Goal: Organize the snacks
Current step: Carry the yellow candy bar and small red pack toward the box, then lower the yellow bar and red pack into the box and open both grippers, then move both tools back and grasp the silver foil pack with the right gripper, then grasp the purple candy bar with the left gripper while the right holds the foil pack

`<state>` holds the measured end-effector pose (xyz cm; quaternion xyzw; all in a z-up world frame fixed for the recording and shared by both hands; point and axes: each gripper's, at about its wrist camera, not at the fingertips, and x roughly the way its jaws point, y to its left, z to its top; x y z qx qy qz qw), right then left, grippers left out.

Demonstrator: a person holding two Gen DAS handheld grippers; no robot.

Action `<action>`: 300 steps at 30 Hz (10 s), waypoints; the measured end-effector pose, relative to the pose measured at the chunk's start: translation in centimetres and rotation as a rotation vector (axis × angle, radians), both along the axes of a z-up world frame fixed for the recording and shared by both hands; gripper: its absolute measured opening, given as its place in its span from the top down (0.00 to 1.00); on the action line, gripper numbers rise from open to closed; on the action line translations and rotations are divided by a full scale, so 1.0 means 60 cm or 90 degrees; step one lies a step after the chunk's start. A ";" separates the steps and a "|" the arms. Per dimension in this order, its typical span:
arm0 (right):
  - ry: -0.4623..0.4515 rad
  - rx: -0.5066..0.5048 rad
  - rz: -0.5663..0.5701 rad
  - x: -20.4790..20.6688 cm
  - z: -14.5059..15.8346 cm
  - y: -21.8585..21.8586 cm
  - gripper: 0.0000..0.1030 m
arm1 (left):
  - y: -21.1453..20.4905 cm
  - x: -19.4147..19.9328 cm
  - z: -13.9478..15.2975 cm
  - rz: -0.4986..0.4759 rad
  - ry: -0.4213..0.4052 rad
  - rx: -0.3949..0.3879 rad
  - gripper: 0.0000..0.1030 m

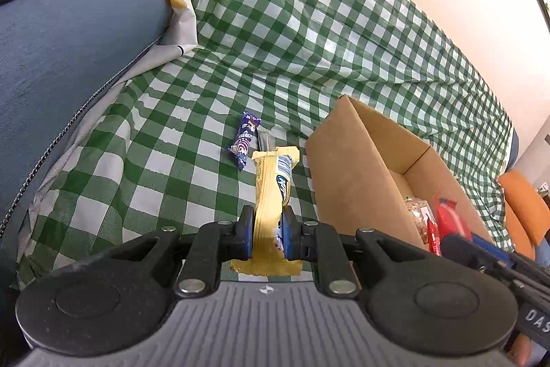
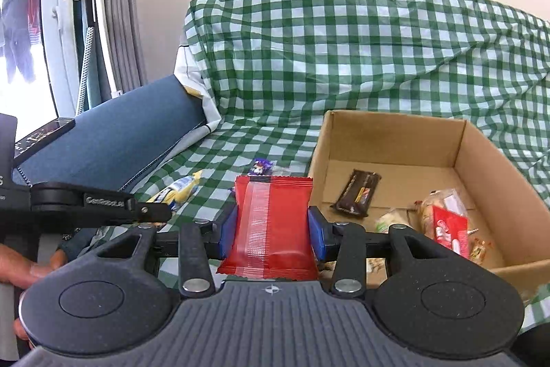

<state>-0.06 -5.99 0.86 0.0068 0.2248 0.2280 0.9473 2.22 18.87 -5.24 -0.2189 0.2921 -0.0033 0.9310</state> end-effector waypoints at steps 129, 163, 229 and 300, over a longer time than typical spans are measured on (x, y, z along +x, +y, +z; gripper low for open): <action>-0.068 0.138 -0.372 0.103 -0.009 -0.198 0.32 | -0.336 0.184 0.223 -0.166 -0.103 0.006 0.61; -0.125 0.024 -0.282 0.049 -0.008 -0.117 0.64 | -0.006 0.065 0.071 -0.050 -0.071 -0.080 0.90; 0.215 -0.164 -0.046 0.140 -0.114 0.177 0.75 | 0.156 0.190 -0.083 -0.029 0.057 -0.168 0.99; 0.224 -0.128 0.037 0.146 -0.179 0.158 0.67 | 0.029 0.361 -0.108 0.143 0.228 0.106 0.80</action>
